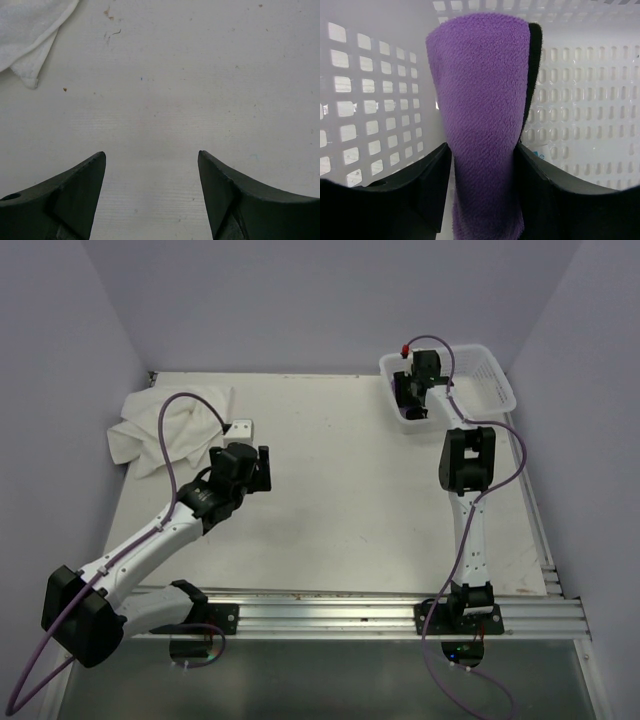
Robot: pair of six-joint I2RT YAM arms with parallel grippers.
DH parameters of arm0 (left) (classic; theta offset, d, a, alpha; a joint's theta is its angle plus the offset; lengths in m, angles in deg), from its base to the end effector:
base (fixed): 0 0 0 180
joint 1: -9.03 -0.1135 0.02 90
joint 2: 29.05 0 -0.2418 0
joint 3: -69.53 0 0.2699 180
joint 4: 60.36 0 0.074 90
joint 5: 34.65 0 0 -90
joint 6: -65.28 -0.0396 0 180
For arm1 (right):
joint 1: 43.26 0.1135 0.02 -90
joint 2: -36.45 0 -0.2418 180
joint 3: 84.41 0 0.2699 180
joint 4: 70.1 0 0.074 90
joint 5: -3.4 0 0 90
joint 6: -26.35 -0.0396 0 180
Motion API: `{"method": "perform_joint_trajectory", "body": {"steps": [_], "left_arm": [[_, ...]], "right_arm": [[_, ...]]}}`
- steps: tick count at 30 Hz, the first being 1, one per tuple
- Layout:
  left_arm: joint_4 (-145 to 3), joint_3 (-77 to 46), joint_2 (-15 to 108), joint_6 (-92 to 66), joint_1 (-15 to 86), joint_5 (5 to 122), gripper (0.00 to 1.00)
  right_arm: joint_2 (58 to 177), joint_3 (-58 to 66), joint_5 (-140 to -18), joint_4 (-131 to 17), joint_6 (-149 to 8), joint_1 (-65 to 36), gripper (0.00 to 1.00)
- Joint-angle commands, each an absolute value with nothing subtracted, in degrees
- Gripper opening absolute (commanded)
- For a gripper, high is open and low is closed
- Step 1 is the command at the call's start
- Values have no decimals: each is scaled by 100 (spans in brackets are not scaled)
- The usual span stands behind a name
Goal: Roll the towels
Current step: Place the rolled towel into the container
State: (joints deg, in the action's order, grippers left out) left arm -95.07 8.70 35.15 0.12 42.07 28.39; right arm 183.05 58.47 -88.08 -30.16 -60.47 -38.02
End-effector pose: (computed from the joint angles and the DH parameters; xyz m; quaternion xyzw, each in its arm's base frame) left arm 0.2363 -0.1323 0.2479 -0.0393 0.8794 -0.0226 0.4739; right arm 0.5711 0.0513 0.1507 -0.0624 0.9172 -0.0048 0.3936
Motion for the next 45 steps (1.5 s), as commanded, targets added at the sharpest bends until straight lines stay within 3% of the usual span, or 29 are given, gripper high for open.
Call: {"method": "perform_joint_trajectory", "body": {"steps": [1, 20, 32, 41, 45], "left_arm": [[-9263, 888, 3335, -117, 4173, 2890, 78], [-9236, 905, 3133, -196, 4173, 3004, 79], [-9324, 756, 3045, -143, 4173, 3135, 81], [-9439, 457, 3001, -371, 4173, 2996, 85], [-9421, 291, 3141, -521, 4173, 2828, 86]], "right_arm": [[17848, 5912, -8696, -2974, -6154, -3790, 57], [17506, 6317, -8863, -2605, -6198, -3798, 70], [16504, 5448, -8784, -3097, -6760, -3790, 71], [15142, 3709, -8476, -4150, -7560, -3501, 67], [14553, 2987, -8458, -4520, -7840, -3131, 48]]}}
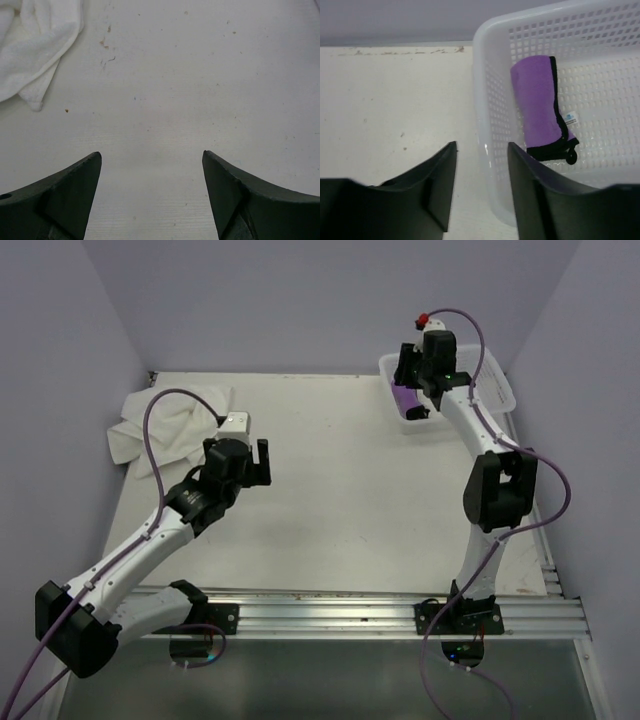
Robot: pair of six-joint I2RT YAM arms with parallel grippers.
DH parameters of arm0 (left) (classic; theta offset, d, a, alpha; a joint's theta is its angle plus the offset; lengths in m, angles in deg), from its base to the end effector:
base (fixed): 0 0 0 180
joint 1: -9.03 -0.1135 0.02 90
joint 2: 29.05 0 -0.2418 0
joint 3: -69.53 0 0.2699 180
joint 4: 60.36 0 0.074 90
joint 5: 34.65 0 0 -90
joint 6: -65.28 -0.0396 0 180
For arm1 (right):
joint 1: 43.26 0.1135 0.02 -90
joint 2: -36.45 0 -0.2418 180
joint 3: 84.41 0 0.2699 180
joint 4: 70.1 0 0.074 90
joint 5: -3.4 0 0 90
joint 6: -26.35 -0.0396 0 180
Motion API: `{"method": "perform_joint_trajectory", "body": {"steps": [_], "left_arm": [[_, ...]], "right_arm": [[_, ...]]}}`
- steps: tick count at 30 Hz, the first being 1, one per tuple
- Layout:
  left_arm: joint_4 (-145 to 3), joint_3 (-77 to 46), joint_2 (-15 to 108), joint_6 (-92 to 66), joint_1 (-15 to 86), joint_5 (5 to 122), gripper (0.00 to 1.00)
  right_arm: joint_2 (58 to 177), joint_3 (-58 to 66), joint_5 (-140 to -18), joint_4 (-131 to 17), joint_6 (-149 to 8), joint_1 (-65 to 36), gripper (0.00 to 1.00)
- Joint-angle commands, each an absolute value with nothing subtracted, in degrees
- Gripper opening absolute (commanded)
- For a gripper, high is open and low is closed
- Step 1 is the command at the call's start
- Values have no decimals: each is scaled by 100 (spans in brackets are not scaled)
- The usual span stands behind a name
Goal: Roll the towels
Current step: Place the rolled towel into the container, then move the towel to the center of the board
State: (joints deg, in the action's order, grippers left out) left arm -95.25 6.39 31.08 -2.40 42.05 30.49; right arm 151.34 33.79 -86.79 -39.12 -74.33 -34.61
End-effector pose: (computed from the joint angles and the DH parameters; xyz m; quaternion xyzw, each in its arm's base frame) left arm 0.2291 -0.1291 0.2793 -0.0245 0.8597 -0.0536 0.5075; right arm 0.4863 0.0738 0.2957 0.0160 0.8555 0.0855 0.5104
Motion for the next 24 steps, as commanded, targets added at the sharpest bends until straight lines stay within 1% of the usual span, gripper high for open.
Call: {"method": "perform_joint_trajectory", "body": {"steps": [1, 3, 4, 5, 7, 9, 11, 13, 15, 16, 18, 20, 22, 24], "left_arm": [[-9464, 247, 3194, -547, 4173, 2793, 86], [-9526, 124, 3343, -574, 4173, 2504, 86], [-9570, 88, 3465, -600, 4173, 2364, 86], [-9631, 44, 3545, -583, 4164, 1979, 86], [-9711, -70, 3721, -600, 4129, 1652, 86], [-9798, -307, 4072, -635, 3954, 1422, 87], [-9878, -535, 4475, -697, 3752, 1369, 87], [-10026, -930, 4775, -636, 3340, 1404, 87], [-10159, -1291, 5170, -460, 2777, 1798, 88], [-10090, -1353, 5276, -477, 2584, 1826, 88], [-10045, -1415, 5645, -705, 2389, 1152, 88], [-10054, -1398, 5996, -846, 2179, 834, 89], [-10054, -1380, 6269, -803, 1968, 937, 90], [-10019, -1354, 6393, -776, 1678, 1026, 90]], "right_arm": [[14334, 2820, -8450, -4608, -7894, -3052, 37], [14114, 2363, -8423, -4811, -7964, -2762, 17], [14026, 2231, -8414, -4846, -7973, -2657, 14], [13859, 2021, -8423, -4890, -7999, -2447, 12], [13709, 1879, -8449, -4820, -8061, -2226, 13], [13463, 1651, -8538, -4740, -8253, -1892, 19], [13279, 1318, -8423, -4837, -8316, -1586, 19], [12997, 1062, -8266, -4934, -8614, -1391, 20], [12778, 640, -8038, -5127, -8938, -1110, 20], [12707, 509, -7958, -5188, -9010, -1013, 20], [12663, 174, -7765, -5356, -9072, -697, 21], [12680, 25, -7711, -5260, -9046, -373, 22], [12628, -299, -7650, -5294, -9080, -100, 22], [12513, -642, -7484, -5627, -9307, 24, 23]]}}
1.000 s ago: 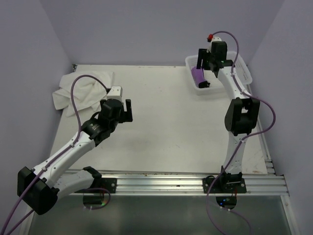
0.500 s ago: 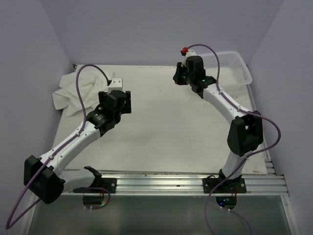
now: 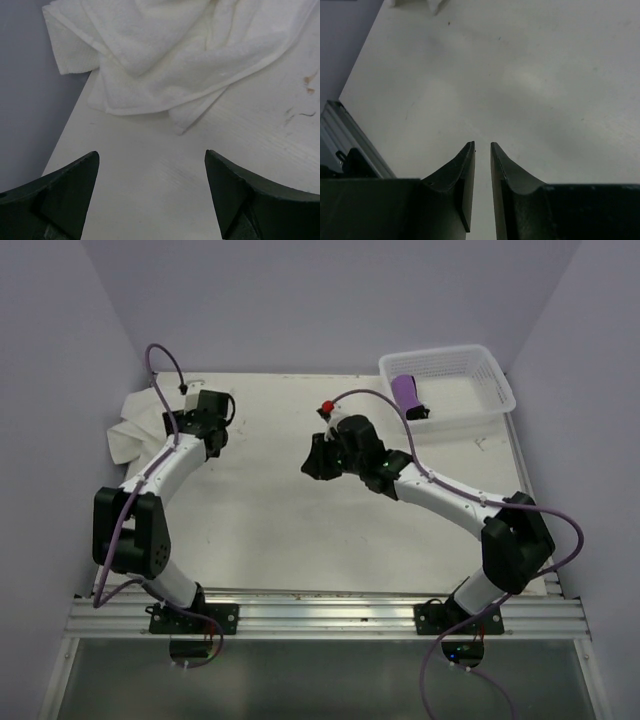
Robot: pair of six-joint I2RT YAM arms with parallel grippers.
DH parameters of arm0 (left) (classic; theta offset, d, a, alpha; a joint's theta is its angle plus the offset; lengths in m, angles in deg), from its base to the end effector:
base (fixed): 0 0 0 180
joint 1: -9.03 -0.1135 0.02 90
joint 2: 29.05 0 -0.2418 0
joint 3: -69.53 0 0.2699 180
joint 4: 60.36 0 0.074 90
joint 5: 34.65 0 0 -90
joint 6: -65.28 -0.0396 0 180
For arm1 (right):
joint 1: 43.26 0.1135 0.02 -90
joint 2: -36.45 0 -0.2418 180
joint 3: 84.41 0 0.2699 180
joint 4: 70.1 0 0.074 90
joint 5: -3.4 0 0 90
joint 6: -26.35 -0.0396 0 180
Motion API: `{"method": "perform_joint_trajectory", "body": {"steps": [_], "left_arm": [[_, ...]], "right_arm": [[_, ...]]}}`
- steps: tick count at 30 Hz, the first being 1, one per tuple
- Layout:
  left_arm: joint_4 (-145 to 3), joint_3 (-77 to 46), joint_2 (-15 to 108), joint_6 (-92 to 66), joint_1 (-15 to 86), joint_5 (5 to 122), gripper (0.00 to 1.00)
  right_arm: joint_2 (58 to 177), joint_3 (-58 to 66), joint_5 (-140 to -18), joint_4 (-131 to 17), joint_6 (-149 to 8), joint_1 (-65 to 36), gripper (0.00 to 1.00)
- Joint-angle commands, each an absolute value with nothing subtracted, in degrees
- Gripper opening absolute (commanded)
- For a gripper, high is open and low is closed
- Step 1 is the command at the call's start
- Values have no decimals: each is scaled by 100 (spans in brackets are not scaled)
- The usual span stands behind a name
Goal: Roll the towels
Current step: Move the towel to the center of the board
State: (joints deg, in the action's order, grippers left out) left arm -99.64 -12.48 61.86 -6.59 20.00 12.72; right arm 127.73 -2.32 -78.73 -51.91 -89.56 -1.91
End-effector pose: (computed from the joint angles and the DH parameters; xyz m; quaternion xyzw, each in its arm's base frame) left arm 0.3578 -0.0420 0.2367 -0.1838 0.8604 0.2451 0.4071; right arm 0.2910 0.2633 0.2601 -0.1498 0.8398 0.3359 0.3992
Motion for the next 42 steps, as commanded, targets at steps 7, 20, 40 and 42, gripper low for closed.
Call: {"method": "perform_joint_trajectory", "body": {"steps": [7, 20, 40, 42], "left_arm": [[-9519, -1424, 7340, -1258, 1027, 764, 92], [-9334, -2075, 8608, -1216, 263, 2304, 39], [-10175, -695, 4438, 101, 1806, 5271, 0], [-10273, -607, 4014, 322, 1984, 5621, 0]], "right_arm": [[11978, -1575, -7105, -5743, -9231, 350, 25], [10764, -2252, -7439, -4768, -8756, 341, 28], [9824, -2306, -8519, -3406, -8729, 350, 28], [9753, -2279, -8643, -3230, -8790, 350, 28]]}}
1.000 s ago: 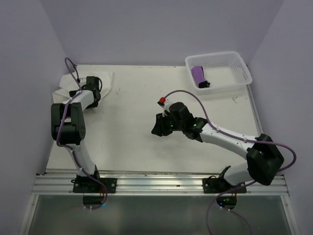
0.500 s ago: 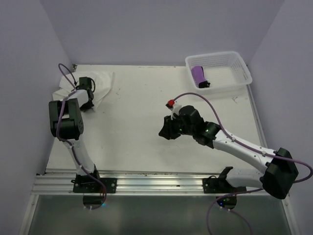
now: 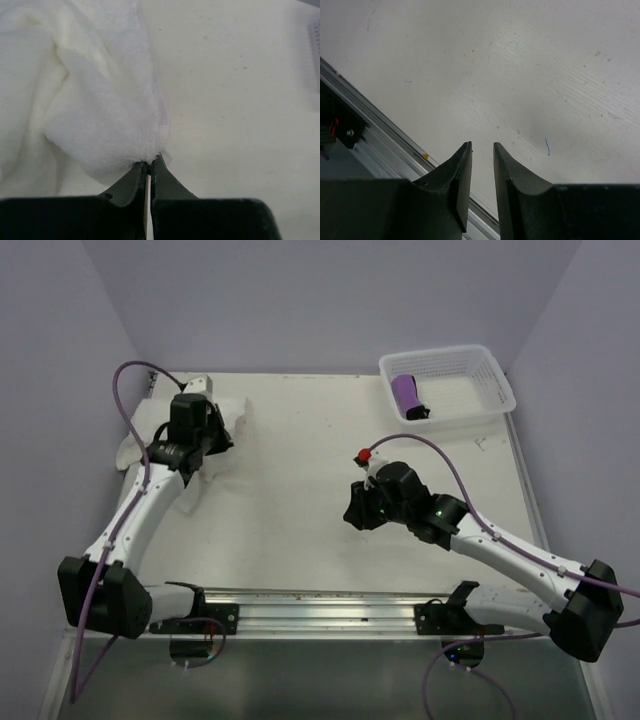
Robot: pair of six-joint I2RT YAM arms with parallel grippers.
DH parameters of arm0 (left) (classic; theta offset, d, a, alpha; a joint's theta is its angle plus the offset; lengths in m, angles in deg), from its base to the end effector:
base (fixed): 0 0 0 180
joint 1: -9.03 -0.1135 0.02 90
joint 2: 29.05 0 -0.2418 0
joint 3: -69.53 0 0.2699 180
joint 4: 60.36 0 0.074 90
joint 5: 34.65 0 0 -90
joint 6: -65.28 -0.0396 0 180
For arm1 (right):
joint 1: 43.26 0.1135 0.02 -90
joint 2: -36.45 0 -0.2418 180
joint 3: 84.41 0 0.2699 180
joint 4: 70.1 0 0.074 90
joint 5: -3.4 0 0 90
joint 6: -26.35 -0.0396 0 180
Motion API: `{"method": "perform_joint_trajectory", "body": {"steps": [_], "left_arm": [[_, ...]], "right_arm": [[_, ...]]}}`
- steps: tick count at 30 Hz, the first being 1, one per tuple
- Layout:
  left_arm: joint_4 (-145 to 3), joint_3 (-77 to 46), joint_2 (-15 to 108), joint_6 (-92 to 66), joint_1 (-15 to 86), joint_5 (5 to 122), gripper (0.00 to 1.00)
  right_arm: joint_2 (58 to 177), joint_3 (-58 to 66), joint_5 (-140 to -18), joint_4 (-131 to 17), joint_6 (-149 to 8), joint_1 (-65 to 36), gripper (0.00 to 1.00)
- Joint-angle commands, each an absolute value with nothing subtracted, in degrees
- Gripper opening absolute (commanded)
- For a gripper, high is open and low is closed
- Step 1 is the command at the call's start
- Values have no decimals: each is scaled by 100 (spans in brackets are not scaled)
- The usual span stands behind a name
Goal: Roll the towels
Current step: Move the towel to the center of the board
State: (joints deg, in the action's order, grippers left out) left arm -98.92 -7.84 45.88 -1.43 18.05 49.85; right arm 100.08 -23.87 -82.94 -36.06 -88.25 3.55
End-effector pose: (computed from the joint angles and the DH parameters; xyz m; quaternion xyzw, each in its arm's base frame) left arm 0.3151 -0.0462 0.2916 -0.1322 0.8809 -0.0848 0.4466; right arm 0.1847 0.2005 0.2471 -0.1863 0.8755 0.2829 0.3446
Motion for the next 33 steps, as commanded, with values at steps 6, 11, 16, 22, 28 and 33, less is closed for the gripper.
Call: {"method": "perform_joint_trajectory", "body": {"steps": [6, 11, 16, 22, 28, 33], "left_arm": [[-10265, -150, 2773, 929, 2406, 6755, 0], [-9879, 289, 2421, 1368, 2994, 7186, 0], [-9133, 650, 2665, 1798, 4292, 6670, 0], [-8191, 117, 3893, 2001, 5357, 6248, 0], [-7594, -701, 5232, 2071, 5719, 6352, 0], [-7258, -1913, 6801, 1993, 5895, 6607, 9]], "right_arm": [[9683, -2253, -8652, -3176, -9159, 350, 28], [9814, -2200, -8546, -3343, -9414, 359, 29], [9876, -1972, -8564, -3247, -9494, 420, 33], [9361, -2014, -8958, -2887, -9590, 587, 40], [8129, -2367, -10197, -2149, -9793, 614, 43], [7846, -2358, -10664, -1542, -9924, 614, 44]]}}
